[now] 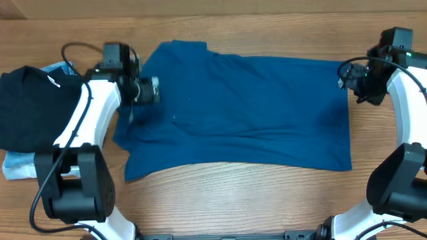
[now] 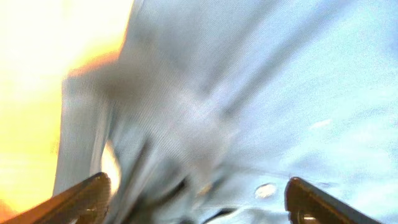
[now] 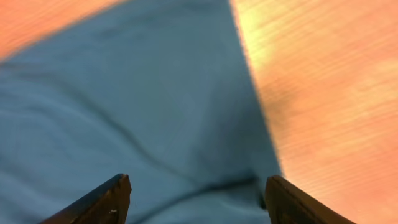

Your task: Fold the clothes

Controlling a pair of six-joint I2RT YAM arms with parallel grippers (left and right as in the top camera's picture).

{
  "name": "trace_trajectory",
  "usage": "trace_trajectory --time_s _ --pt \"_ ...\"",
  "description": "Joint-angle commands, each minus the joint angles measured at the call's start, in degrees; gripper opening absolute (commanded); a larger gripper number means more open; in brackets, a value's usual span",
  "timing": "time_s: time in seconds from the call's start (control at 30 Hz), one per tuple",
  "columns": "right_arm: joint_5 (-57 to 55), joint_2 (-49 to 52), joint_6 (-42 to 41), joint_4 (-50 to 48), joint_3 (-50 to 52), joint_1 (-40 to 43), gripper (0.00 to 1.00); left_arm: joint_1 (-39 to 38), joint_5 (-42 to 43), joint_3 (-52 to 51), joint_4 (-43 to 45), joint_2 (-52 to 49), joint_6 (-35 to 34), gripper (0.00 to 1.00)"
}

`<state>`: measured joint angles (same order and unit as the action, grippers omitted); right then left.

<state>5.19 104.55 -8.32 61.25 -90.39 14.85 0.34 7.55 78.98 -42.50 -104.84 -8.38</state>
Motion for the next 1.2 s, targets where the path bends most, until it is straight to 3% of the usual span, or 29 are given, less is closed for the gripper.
trace_trajectory --time_s 0.0,0.13,0.37,0.5,0.77,1.0,1.07,1.1,1.17 --pt "9.5 -1.9 4.1 -3.1 -1.6 -0.3 0.74 -0.4 6.9 8.2 2.6 1.8 6.3 1.00" --pt "9.5 -1.9 4.3 -6.5 -1.6 -0.3 0.82 -0.4 6.9 23.3 2.1 -5.2 6.8 1.00" --pt "9.5 -1.9 4.3 -3.2 -1.6 -0.2 0.83 -0.3 13.1 42.6 1.5 -28.3 11.2 1.00" --pt "9.4 -1.9 4.3 -1.8 -1.6 -0.1 0.82 -0.3 13.0 43.1 5.4 -33.3 11.3 1.00" --pt "8.8 -1.9 4.3 -0.9 -1.6 -0.1 0.82 -0.6 12.8 43.0 7.7 -39.2 17.9 0.99" --pt "8.8 -1.9 4.3 -0.7 -1.6 -0.2 0.82 -1.1 13.0 43.0 11.5 -42.9 18.4 0.96" --pt "8.7 -1.9 4.3 -0.7 -1.6 -0.1 0.81 -1.2 13.1 43.0 11.3 -43.0 18.5 0.88" --pt "8.3 -1.9 4.3 -0.5 -1.6 -0.2 0.82 -1.2 13.1 43.0 11.3 -43.0 18.5 0.75" --pt "8.3 -1.9 4.3 -0.1 -1.6 -0.1 0.81 -1.2 13.0 43.0 11.0 -43.0 18.5 0.60"
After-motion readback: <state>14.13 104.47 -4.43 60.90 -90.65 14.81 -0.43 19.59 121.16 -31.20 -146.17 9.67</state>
